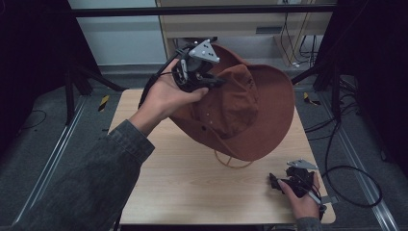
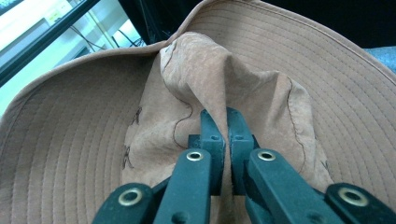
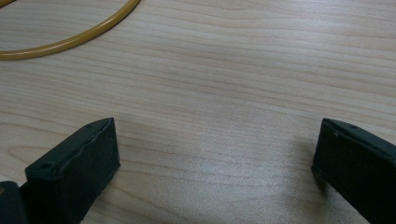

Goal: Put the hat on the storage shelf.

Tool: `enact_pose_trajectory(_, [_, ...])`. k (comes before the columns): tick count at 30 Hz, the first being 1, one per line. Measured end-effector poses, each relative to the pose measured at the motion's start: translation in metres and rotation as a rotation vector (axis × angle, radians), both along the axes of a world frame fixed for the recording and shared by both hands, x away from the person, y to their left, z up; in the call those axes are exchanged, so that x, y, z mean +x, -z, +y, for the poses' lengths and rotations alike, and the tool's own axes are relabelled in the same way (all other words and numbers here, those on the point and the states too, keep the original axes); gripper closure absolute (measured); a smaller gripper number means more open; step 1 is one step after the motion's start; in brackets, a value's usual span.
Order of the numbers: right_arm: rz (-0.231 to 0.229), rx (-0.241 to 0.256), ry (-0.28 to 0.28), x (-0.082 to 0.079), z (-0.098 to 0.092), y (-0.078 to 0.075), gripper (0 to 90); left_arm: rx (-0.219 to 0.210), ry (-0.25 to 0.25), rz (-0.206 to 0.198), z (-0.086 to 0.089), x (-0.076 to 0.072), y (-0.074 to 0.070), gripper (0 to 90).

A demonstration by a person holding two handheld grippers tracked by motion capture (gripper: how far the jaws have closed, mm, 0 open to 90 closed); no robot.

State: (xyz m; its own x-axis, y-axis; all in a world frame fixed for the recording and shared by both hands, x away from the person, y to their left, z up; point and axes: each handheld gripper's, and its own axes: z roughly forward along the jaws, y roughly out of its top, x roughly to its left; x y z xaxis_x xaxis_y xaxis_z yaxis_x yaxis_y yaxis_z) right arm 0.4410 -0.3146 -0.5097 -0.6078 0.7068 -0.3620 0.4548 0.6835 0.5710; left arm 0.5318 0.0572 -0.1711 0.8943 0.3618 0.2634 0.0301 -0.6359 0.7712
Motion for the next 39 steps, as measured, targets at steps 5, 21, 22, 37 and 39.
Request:
enact_pose_trajectory(5, [0.000, -0.001, 0.000, 0.000, 0.000, 0.000, 0.5, 0.007, 0.015, 0.012, -0.014, 0.004, 0.006, 88.3])
enact_pose_trajectory(21, [-0.004, -0.009, -0.010, 0.001, -0.001, -0.001, 0.5, 0.047, 0.016, 0.051, -0.042, 0.019, 0.028, 88.2])
enact_pose_trajectory(22, [-0.004, -0.009, -0.010, 0.001, -0.001, -0.001, 0.5, 0.053, 0.016, 0.053, -0.043, 0.021, 0.030, 88.1])
enact_pose_trajectory(37, [-0.004, -0.009, -0.007, 0.001, -0.001, -0.001, 0.5, 0.073, 0.011, 0.091, -0.055, 0.031, 0.049, 87.3])
enact_pose_trajectory(39, [-0.004, -0.009, -0.009, 0.001, -0.001, -0.001, 0.5, 0.071, 0.012, 0.095, -0.056, 0.031, 0.050, 87.1])
